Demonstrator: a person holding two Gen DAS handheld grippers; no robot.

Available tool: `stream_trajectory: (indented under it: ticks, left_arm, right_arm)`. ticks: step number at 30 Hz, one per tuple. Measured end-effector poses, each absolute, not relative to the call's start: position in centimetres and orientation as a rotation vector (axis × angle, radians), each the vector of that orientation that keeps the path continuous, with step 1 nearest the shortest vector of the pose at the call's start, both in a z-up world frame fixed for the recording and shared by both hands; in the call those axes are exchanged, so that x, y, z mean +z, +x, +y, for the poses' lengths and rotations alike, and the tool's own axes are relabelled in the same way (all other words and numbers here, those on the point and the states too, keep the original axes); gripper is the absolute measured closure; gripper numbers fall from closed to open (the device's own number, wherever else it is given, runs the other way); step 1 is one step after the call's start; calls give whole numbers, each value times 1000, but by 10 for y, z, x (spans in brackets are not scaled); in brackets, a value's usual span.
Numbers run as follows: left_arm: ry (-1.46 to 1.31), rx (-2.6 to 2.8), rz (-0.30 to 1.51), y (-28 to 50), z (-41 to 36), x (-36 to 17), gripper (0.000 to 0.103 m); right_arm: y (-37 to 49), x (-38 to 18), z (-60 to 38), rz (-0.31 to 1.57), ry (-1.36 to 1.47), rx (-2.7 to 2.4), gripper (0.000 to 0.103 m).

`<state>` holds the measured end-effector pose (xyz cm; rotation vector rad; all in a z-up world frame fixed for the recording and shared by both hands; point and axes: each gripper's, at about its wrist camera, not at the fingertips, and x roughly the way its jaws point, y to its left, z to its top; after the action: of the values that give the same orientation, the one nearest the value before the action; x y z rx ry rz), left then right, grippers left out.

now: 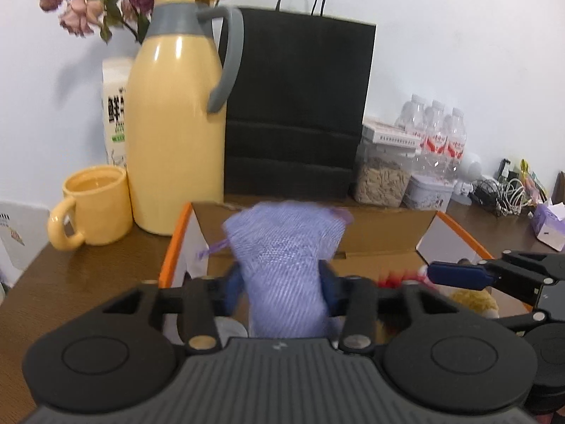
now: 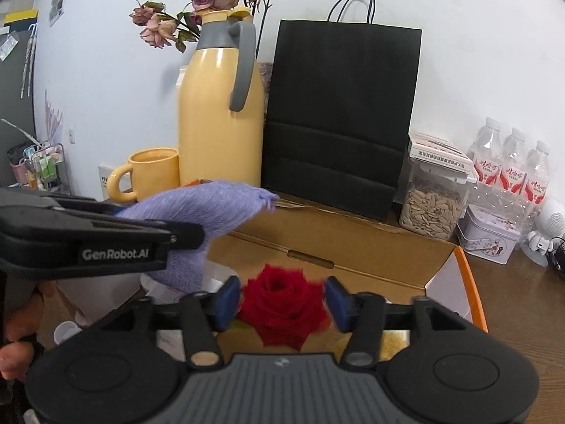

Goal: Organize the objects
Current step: 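Carry the rose and purple pouch into the box and open both tools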

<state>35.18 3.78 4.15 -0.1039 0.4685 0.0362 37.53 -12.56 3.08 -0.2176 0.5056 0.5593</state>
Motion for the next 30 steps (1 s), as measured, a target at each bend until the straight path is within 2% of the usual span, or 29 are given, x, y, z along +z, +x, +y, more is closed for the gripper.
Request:
stream_trajectory:
  ticks: [1,3,6,17,30]
  left_arm:
    - [-96,42,452,350,37,43,44]
    - [-84,58,414,347,35,46,20]
    - [-80,84,356,341,34,50,0]
    - [-79,109,319,333,32,58,0]
    - [-110,44,219,271,25,99,0]
  right_arm:
    - [375,31,-126,504,-218,553,24]
    - [376,32,-126,504,-213,542,16]
    - [378,33,-128,502,-191,531,0]
    - [376,40,-131,483,-177,522,0]
    - [321,92,-166,312,-146,521,0]
